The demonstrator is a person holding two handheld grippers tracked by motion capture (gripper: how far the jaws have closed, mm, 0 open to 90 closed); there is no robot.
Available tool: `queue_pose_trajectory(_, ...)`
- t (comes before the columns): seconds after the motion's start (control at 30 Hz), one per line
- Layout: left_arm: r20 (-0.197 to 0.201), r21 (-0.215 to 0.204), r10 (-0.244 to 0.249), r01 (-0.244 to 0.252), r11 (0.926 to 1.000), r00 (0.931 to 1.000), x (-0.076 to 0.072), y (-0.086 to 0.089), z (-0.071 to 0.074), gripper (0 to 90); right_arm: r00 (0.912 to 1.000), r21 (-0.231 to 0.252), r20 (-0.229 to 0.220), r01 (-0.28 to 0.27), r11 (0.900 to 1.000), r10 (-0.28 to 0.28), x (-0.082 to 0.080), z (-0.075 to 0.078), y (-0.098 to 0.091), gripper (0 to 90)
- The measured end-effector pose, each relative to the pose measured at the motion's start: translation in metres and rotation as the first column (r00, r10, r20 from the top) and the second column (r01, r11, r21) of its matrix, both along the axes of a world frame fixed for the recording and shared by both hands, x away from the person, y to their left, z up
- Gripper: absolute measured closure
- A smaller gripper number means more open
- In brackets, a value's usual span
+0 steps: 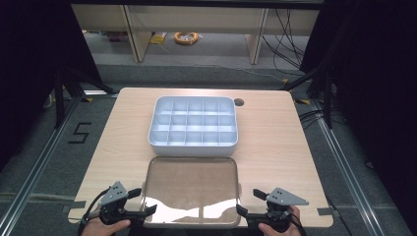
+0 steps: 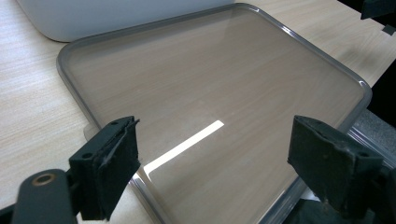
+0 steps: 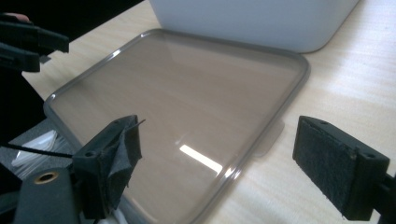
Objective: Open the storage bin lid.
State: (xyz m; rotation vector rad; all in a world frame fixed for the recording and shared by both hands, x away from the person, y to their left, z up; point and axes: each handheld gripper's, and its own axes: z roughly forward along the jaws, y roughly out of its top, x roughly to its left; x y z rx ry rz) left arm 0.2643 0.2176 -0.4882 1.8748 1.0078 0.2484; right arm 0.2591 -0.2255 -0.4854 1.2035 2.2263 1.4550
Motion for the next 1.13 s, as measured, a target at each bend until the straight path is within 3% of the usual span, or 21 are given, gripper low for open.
queue_pose_trajectory(0.07, 0.005, -0.006, 0.001, -0.001, 1.0000, 1.0000, -0.003, 0.000, 0.000, 15.5, 0.9998, 0.009, -0.020, -0.002, 1.0000, 0.002, -0.003, 0.001, 0.001, 16.2)
queue_pose_trajectory(0.1, 0.001, 0.006, 0.005, -0.005, 1.0000, 1.0000, -0.005, 0.000, 0.001, 15.6, 0.9999, 0.002, -0.002, -0.013, 0.9999, 0.013, -0.003, -0.001, 0.001, 16.3)
queue_pose_trajectory(0.2, 0.001, -0.002, -0.003, 0.003, 1.0000, 1.0000, -0.009, -0.001, 0.000, 15.5, 1.0000, -0.012, -0.006, -0.007, 0.9999, 0.007, -0.008, -0.002, 0.001, 16.6)
queue_pose_trajectory(0.27, 0.006, 0.002, -0.008, 0.008, 1.0000, 1.0000, -0.011, -0.001, 0.000, 15.5, 0.9987, -0.012, -0.050, 0.008, 0.9999, -0.009, -0.014, -0.001, 0.002, 16.8)
queue_pose_trajectory(0.3, 0.005, 0.002, -0.012, 0.012, 0.9999, 0.9999, -0.012, -0.001, 0.000, 15.6, 0.9996, -0.027, -0.026, 0.014, 0.9996, -0.014, -0.012, -0.003, 0.001, 16.8)
queue_pose_trajectory(0.37, 0.001, -0.003, -0.005, 0.005, 1.0000, 1.0000, -0.014, -0.002, -0.001, 15.6, 0.9997, -0.020, -0.022, -0.010, 0.9997, 0.010, -0.013, -0.004, 0.000, 17.0)
queue_pose_trajectory(0.47, -0.003, 0.011, -0.012, 0.012, 0.9999, 0.9999, -0.017, -0.002, -0.001, 15.5, 0.9990, -0.016, -0.041, 0.016, 0.9998, -0.016, -0.020, -0.004, 0.000, 17.1)
queue_pose_trajectory(0.5, 0.004, 0.016, -0.023, 0.023, 0.9996, 0.9997, -0.018, -0.001, -0.001, 15.5, 0.9999, -0.037, -0.012, 0.012, 0.9992, -0.012, -0.019, -0.005, -0.001, 17.1)
queue_pose_trajectory(0.53, -0.003, -0.004, -0.015, 0.015, 0.9999, 0.9999, -0.018, -0.002, -0.002, 15.5, 0.9996, -0.030, -0.028, 0.009, 0.9995, -0.010, -0.020, -0.005, -0.002, 17.1)
queue_pose_trajectory(0.6, -0.006, 0.005, -0.020, 0.020, 0.9998, 0.9998, -0.019, -0.002, -0.001, 15.5, 0.9997, -0.033, -0.019, 0.013, 0.9994, -0.014, -0.020, -0.006, -0.003, 17.1)
queue_pose_trajectory(0.67, -0.007, 0.001, -0.011, 0.011, 0.9999, 0.9999, -0.020, -0.003, -0.002, 15.5, 0.9993, -0.034, -0.032, 0.017, 0.9993, -0.018, -0.023, -0.005, -0.003, 17.1)
queue_pose_trajectory(0.7, -0.002, -0.004, -0.012, 0.012, 0.9999, 0.9999, -0.019, -0.002, -0.002, 15.5, 0.9963, -0.016, -0.077, 0.037, 0.9992, -0.038, -0.026, -0.003, -0.002, 17.1)
queue_pose_trajectory(0.77, -0.006, 0.013, -0.005, 0.005, 0.9999, 1.0000, -0.019, -0.001, -0.001, 15.5, 0.9967, -0.014, -0.072, 0.036, 0.9993, -0.037, -0.026, -0.004, -0.003, 17.1)
queue_pose_trajectory(0.8, -0.011, 0.011, -0.001, 0.001, 0.9999, 0.9999, -0.019, -0.001, -0.002, 15.5, 0.9990, -0.033, -0.037, 0.026, 0.9991, -0.027, -0.022, -0.006, -0.005, 17.1)
queue_pose_trajectory(0.93, -0.012, 0.013, -0.004, 0.004, 0.9999, 0.9999, -0.019, -0.001, -0.001, 15.5, 0.9991, -0.036, -0.026, 0.034, 0.9988, -0.034, -0.021, -0.007, -0.004, 17.1)
queue_pose_trajectory(0.97, -0.013, 0.016, -0.005, 0.005, 0.9999, 0.9999, -0.019, -0.001, -0.002, 15.5, 0.9990, -0.037, -0.030, 0.032, 0.9988, -0.033, -0.021, -0.007, -0.005, 17.1)
queue_pose_trajectory(1.0, -0.013, 0.014, -0.011, 0.011, 0.9998, 0.9999, -0.018, -0.001, -0.002, 15.5, 0.9962, -0.009, -0.075, 0.044, 0.9990, -0.044, -0.025, -0.006, -0.003, 17.1)
queue_pose_trajectory(1.07, -0.008, 0.026, -0.024, 0.024, 0.9994, 0.9997, -0.017, 0.000, -0.002, 15.5, 0.9964, -0.027, -0.072, 0.044, 0.9987, -0.046, -0.024, -0.005, -0.004, 17.1)
queue_pose_trajectory(1.1, -0.008, 0.027, -0.025, 0.025, 0.9993, 0.9997, -0.017, 0.000, -0.001, 15.5, 0.9943, -0.020, -0.093, 0.050, 0.9985, -0.052, -0.026, -0.005, -0.003, 17.1)
queue_pose_trajectory(1.13, -0.008, 0.025, -0.023, 0.023, 0.9994, 0.9997, -0.017, 0.000, -0.002, 15.6, 0.9985, -0.039, -0.047, 0.028, 0.9989, -0.029, -0.022, -0.006, -0.005, 17.1)
